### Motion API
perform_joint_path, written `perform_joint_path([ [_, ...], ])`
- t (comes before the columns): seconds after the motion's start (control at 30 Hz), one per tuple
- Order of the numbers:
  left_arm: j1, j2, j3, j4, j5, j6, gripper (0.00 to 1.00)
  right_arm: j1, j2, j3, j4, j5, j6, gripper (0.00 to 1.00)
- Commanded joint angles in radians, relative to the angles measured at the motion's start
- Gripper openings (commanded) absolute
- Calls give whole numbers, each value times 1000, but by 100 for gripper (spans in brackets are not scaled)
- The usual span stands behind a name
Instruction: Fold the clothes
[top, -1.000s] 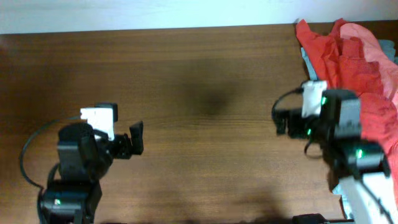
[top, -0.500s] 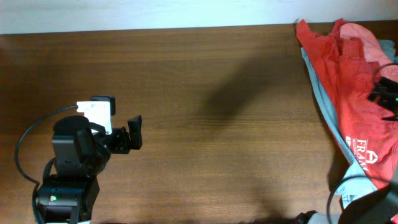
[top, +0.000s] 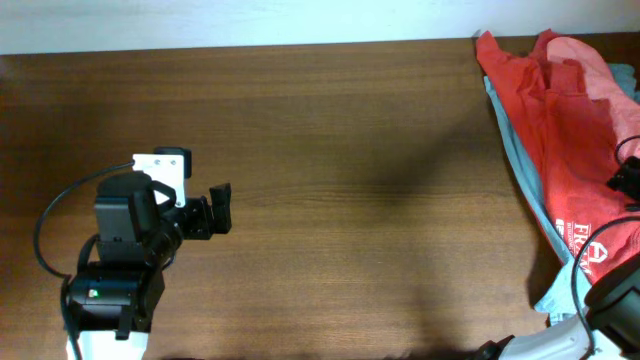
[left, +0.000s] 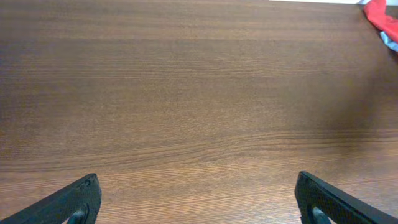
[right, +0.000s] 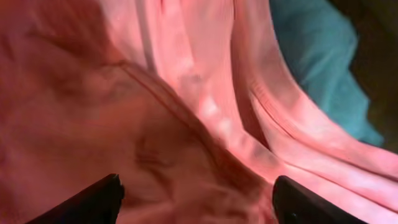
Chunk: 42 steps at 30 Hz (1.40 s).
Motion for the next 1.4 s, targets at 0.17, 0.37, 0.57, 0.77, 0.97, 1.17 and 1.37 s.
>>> perform_joint_path([
  [0.17, -4, 6, 22, 7, 11, -6, 99, -2, 49, 18, 47, -25, -14, 64],
  [0.37, -4, 6, 22, 7, 11, -6, 99, -2, 72, 18, 43, -70, -13, 40],
  [0.57, -4, 6, 22, 7, 11, -6, 99, -1, 24, 26, 37, -78, 30, 4],
  [0.77, -4, 6, 22, 11, 11, -6, 99, 87, -162, 98, -68, -154, 51, 4],
  [0.97, -4, 6, 22, 10, 11, -6, 99, 456, -229, 98, -326, -166, 51, 4],
  [1.17, -4, 6, 22, 10, 11, -6, 99, 938, -195, 98, -404, -196, 83, 4],
  [1.37, -4, 6, 22, 10, 11, -6, 99, 1315, -147, 98, -225, -178, 156, 6],
])
